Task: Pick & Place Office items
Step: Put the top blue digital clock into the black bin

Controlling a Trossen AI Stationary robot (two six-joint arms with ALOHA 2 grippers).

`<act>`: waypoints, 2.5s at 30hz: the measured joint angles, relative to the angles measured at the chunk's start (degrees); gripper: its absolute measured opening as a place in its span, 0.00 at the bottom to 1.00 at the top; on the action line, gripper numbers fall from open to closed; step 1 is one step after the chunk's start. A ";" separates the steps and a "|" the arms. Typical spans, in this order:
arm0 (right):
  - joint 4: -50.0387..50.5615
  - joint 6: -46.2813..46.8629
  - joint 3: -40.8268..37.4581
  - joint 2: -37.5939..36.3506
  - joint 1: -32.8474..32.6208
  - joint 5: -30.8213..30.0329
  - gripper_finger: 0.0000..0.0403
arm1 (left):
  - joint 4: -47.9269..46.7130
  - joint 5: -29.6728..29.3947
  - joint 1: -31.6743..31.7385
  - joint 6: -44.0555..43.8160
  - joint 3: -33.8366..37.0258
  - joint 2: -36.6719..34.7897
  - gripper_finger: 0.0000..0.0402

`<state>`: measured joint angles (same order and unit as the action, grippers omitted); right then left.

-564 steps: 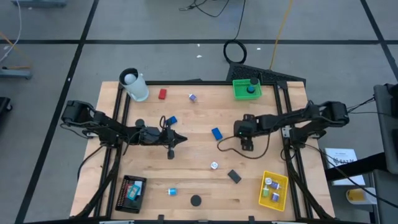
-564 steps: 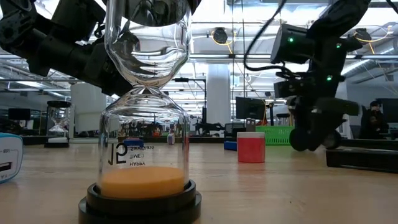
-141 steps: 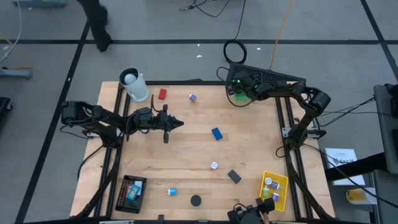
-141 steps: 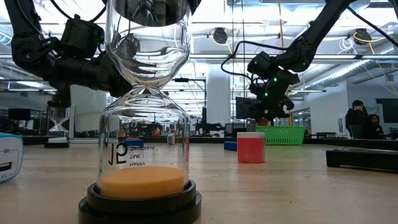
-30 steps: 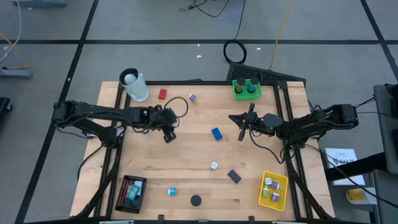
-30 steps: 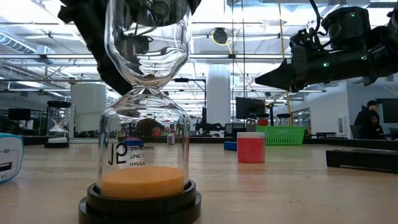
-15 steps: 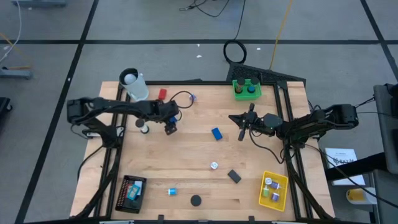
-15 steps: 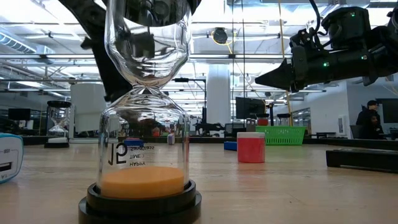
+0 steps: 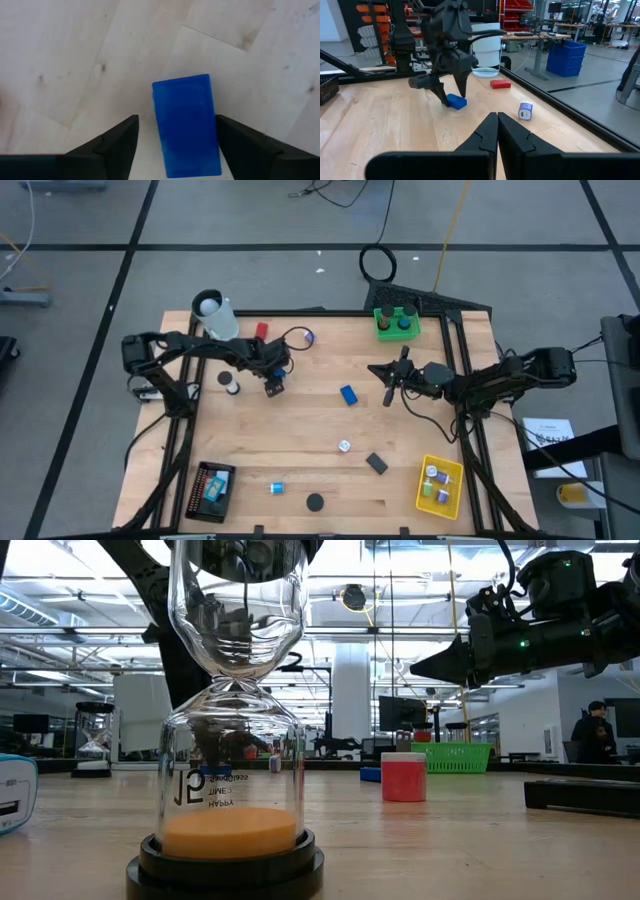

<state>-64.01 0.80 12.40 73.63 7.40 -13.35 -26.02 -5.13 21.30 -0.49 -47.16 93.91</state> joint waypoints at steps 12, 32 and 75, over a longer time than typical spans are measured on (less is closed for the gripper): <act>-0.02 0.00 0.00 0.00 0.00 0.00 0.01 | -0.96 2.72 -1.67 0.17 0.09 -0.38 0.39; 0.00 0.01 0.02 0.00 0.00 0.00 0.01 | -25.24 0.67 -29.36 -9.57 -3.32 -22.66 0.40; 0.00 0.00 0.02 0.00 0.00 -0.02 0.01 | -23.63 -1.16 -88.37 -125.72 -3.30 -11.04 0.43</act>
<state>-64.01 0.80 12.43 73.63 7.40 -13.37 -49.65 -6.28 -67.07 -126.21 -50.46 82.87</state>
